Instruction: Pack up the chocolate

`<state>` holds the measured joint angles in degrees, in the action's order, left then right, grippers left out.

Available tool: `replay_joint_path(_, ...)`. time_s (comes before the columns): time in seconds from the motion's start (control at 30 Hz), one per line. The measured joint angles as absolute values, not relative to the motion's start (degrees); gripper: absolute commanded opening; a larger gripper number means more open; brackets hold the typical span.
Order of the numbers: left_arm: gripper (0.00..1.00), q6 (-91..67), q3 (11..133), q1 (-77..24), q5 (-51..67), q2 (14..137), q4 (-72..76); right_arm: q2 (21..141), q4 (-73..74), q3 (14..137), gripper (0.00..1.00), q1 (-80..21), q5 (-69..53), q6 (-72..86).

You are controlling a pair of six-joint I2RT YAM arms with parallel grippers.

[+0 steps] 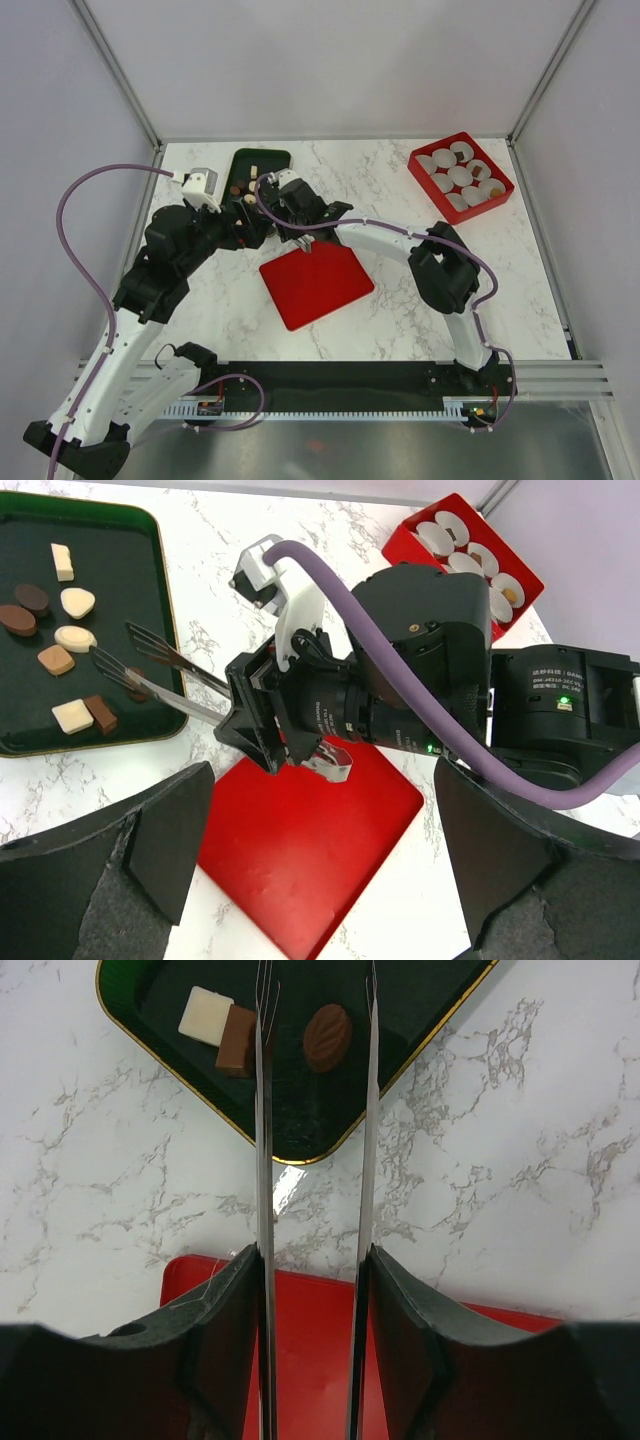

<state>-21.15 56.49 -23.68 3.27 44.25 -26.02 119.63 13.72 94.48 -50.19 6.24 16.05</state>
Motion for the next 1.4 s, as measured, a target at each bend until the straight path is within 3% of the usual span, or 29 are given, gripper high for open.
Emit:
replay_joint_path(0.37, 1.00, -21.1, 56.5, -23.5, 3.2, 44.2, -26.0, 121.6, 16.6, 95.3, 0.52, -50.7, 6.4, 16.1)
replay_joint_path(0.9, 1.00, -21.1, 56.5, -23.5, 3.1, 44.2, -26.0, 122.9, 20.2, 97.8, 0.40, -50.8, 6.2, 16.7)
replay_joint_path(1.4, 1.00, -21.1, 56.5, -23.5, 3.1, 44.2, -26.0, 122.5, 20.7, 98.9, 0.36, -49.6, 3.2, 18.3)
